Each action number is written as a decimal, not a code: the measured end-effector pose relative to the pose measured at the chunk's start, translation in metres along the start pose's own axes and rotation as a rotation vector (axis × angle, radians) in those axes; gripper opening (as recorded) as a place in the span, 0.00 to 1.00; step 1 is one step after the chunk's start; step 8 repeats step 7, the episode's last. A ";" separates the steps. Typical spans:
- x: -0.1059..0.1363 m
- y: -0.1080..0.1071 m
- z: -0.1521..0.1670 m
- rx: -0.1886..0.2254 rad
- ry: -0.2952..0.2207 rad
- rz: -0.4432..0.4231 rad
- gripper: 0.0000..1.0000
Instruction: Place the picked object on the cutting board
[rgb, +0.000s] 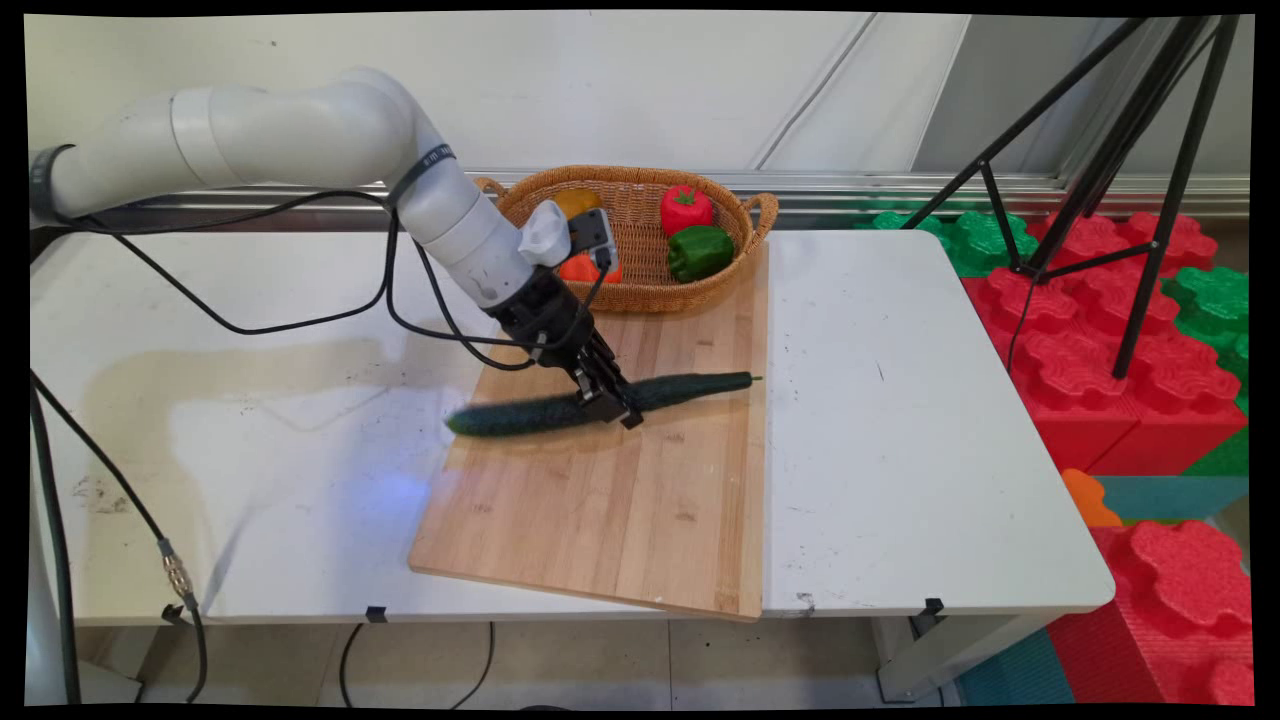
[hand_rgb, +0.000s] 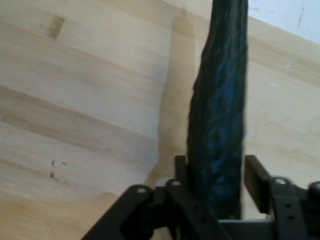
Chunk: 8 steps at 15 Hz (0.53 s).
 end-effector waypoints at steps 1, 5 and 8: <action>0.000 0.000 0.002 0.001 -0.002 0.003 1.00; 0.001 0.000 0.007 0.008 -0.006 0.019 1.00; 0.001 0.000 0.009 0.013 -0.006 0.026 1.00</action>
